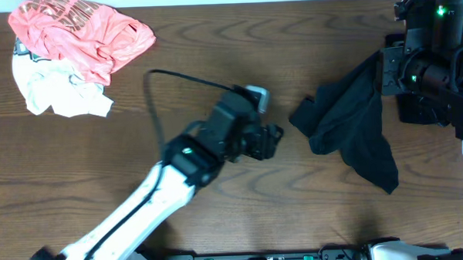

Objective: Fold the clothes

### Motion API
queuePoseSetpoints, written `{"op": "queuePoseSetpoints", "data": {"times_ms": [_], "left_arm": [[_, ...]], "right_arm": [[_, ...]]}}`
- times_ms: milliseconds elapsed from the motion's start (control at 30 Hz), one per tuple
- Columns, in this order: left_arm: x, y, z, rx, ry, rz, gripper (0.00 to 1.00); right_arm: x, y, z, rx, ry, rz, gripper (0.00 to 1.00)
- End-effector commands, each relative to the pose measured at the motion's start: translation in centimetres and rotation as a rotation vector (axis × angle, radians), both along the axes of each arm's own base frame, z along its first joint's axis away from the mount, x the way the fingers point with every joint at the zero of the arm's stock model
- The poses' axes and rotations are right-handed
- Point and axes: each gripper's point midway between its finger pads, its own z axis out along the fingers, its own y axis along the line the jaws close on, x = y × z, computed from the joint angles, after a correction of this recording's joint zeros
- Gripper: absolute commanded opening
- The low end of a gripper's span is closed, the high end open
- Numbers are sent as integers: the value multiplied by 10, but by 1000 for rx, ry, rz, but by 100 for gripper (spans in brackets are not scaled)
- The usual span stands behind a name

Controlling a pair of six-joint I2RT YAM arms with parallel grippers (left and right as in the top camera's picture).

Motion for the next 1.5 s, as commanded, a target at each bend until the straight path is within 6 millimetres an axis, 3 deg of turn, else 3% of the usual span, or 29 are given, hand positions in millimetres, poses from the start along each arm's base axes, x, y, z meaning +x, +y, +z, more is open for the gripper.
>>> {"op": "queuePoseSetpoints", "data": {"times_ms": [0,167,467,700,967,1367,1433,1467], "left_arm": [[-12,-25,-16,11,10,-83,65],[-21,-57,-27,0,-30,-162,65],[-23,-81,-60,75,-84,-172,66],[-24,-113,-70,19,-139,-211,67],[-5,-111,-83,90,-229,-101,69],[10,-126,-95,52,-277,-71,70],[14,-123,-101,71,-286,-49,66],[18,-121,-103,85,-297,-29,58]], "right_arm": [[1,-3,5,-10,-19,-2,1],[0,-3,5,-14,-16,0,1],[2,-3,4,-14,-12,0,1],[4,-3,0,-16,0,0,1],[4,-3,0,-16,0,0,1],[4,-3,0,-16,1,0,1],[4,-3,0,-16,2,1,1],[4,-3,0,-16,2,1,1]]}}
